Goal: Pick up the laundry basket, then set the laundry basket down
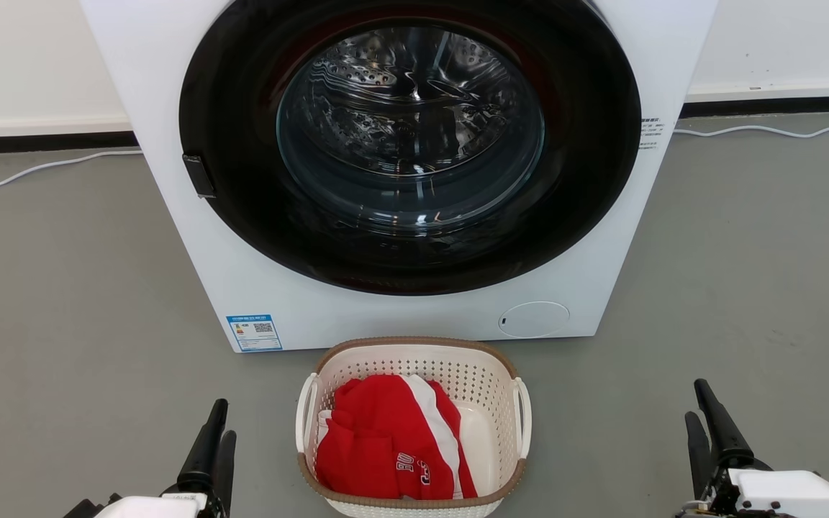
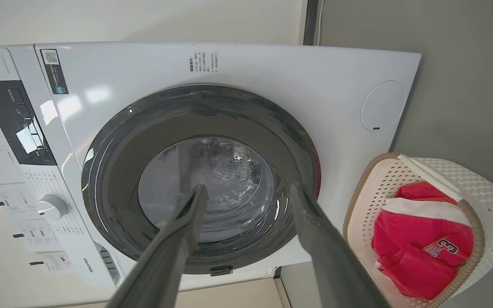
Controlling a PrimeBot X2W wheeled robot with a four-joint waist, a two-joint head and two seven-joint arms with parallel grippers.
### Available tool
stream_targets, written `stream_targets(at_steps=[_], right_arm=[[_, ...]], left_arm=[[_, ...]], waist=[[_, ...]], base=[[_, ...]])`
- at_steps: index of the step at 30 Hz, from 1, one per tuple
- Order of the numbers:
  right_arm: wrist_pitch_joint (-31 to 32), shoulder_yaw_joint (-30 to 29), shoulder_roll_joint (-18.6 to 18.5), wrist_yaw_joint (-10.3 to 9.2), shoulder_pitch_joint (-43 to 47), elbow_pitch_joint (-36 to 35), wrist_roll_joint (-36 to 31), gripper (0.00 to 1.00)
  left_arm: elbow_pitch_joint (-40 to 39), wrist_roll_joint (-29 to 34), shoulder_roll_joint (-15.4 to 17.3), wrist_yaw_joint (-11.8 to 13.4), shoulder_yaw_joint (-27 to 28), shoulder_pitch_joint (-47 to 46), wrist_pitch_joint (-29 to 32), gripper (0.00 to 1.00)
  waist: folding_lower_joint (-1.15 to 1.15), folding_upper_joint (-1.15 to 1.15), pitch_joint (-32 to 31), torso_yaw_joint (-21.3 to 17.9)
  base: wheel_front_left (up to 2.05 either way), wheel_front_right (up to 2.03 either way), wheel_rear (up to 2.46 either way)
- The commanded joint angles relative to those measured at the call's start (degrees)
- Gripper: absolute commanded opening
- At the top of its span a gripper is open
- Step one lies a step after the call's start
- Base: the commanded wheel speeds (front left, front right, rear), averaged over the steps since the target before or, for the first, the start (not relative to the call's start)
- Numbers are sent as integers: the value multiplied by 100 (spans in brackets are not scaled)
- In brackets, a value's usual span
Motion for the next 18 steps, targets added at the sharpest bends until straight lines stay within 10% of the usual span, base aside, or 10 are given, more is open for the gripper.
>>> stream_targets(at_steps=[1, 18], right_arm=[[-64, 25, -60, 13, -106, -217, -107, 100], [-347, 93, -81, 19, -81, -428, -1905, 100]], left_arm=[[-183, 83, 45, -13, -3, -176, -47, 100], [-154, 1275, 71, -19, -39, -250, -340, 100]], waist=[[-2, 0, 0, 1], [-2, 0, 8, 5]], base=[[0, 0, 0], [0, 0, 0]])
